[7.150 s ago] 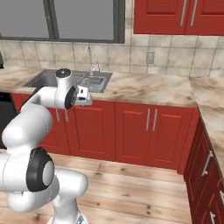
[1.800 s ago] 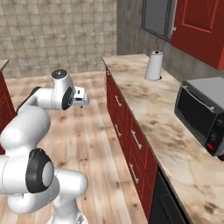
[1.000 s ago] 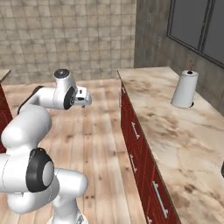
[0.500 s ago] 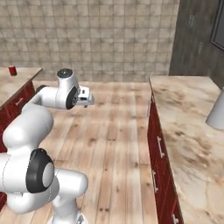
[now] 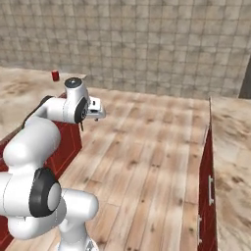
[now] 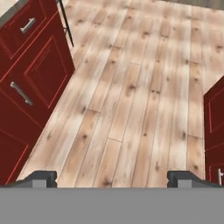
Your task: Four empty soda cans are scattered around the kitchen. Gather all the cans and cluster them next to the stove for recycling.
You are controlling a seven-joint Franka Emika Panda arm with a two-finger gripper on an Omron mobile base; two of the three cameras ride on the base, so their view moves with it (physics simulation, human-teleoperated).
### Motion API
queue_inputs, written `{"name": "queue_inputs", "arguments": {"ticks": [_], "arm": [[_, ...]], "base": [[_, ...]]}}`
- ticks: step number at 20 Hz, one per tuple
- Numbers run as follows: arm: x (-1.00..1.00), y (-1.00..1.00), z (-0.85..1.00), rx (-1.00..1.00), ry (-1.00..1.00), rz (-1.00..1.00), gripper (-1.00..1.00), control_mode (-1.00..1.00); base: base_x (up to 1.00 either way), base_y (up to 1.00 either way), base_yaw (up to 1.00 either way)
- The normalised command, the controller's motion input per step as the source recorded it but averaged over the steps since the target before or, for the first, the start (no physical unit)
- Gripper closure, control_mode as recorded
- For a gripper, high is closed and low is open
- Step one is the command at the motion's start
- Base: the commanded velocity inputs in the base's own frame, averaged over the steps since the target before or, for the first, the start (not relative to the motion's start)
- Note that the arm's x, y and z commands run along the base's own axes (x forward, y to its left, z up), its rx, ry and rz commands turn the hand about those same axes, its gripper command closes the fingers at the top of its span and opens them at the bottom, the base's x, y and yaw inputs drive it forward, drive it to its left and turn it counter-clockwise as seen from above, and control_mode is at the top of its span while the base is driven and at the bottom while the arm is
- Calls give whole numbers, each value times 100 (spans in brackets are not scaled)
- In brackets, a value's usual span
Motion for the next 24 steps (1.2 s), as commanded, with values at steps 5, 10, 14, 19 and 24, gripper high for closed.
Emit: {"name": "queue_inputs", "arguments": {"ticks": [5,10,14,19,24], "arm": [[0,0,0,0,0,0,-100,100],[0,0,0,0,0,0,-100,100],[0,0,0,0,0,0,-100,100],[0,0,0,0,0,0,-100,100],[0,0,0,0,0,0,-100,100]], "base": [[37,0,42],[34,0,43],[35,0,42],[35,0,42],[34,0,42]]}}
